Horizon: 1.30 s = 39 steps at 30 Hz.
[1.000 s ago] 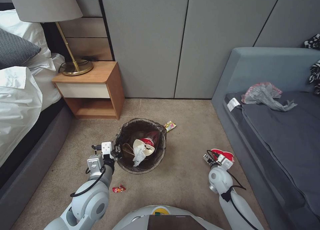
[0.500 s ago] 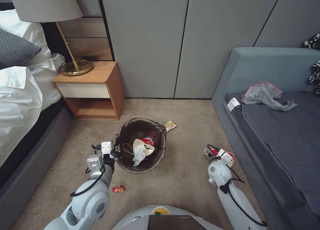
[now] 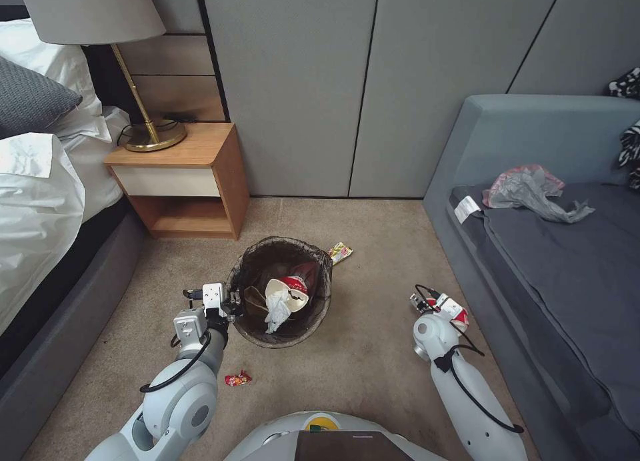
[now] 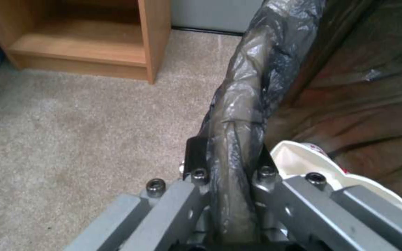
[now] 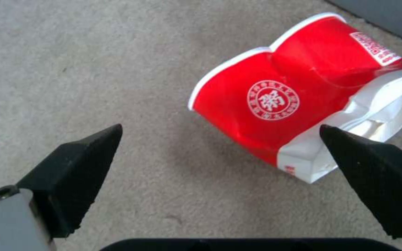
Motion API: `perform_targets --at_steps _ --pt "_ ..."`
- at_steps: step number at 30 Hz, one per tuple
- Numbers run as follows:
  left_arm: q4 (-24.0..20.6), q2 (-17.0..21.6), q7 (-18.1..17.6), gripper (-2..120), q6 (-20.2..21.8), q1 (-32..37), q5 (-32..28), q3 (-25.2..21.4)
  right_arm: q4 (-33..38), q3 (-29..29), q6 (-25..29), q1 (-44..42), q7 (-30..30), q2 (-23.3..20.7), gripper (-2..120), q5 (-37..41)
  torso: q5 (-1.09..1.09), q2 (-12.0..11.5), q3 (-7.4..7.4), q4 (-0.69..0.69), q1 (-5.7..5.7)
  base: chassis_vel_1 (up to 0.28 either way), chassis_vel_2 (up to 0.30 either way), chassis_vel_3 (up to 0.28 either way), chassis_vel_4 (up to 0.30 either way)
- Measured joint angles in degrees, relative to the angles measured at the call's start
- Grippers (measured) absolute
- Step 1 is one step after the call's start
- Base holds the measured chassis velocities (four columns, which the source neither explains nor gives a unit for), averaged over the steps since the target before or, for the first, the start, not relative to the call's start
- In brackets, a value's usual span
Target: Pick up the trash bin, then pick up the garbage from the floor and place it into the trash bin.
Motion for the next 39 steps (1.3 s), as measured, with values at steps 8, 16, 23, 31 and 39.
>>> perform_targets --at_steps 8,16,23,31,39 --pt "0.0 0.2 0.0 0 0.0 -0.1 -0.2 0.0 -1.2 0.3 0.0 0.8 1.0 0.0 100 -0.2 0.0 0.0 0.0 0.0 0.0 0.0 0.0 0.0 0.0" --pt "0.0 0.1 0.0 0 0.0 -0.1 -0.2 0.0 -1.7 0.5 0.0 1.2 1.5 -0.1 100 -0.3 0.0 0.0 0.0 0.0 0.0 0.0 0.0 0.0 0.0" --pt "-0.1 0.0 -0.1 0 0.1 -0.1 -0.2 0.0 -0.2 1.5 -0.6 0.4 2.9 -0.7 100 -0.3 0.0 0.0 0.0 -0.01 0.0 0.0 0.0 0.0 0.0" --pt "0.0 -0.1 -0.1 0 0.2 -0.5 -0.3 0.2 2.6 3.3 -0.6 -2.3 3.1 -1.4 100 -0.3 0.0 0.0 0.0 -0.01 0.0 0.0 0.0 0.0 0.0" --pt "0.1 -0.1 -0.3 0 0.4 -0.8 -0.5 0.5 -1.0 3.2 -0.5 -0.3 3.0 -1.1 100 -0.1 0.01 0.0 0.0 0.0 0.0 0.0 0.0 0.0 0.0"
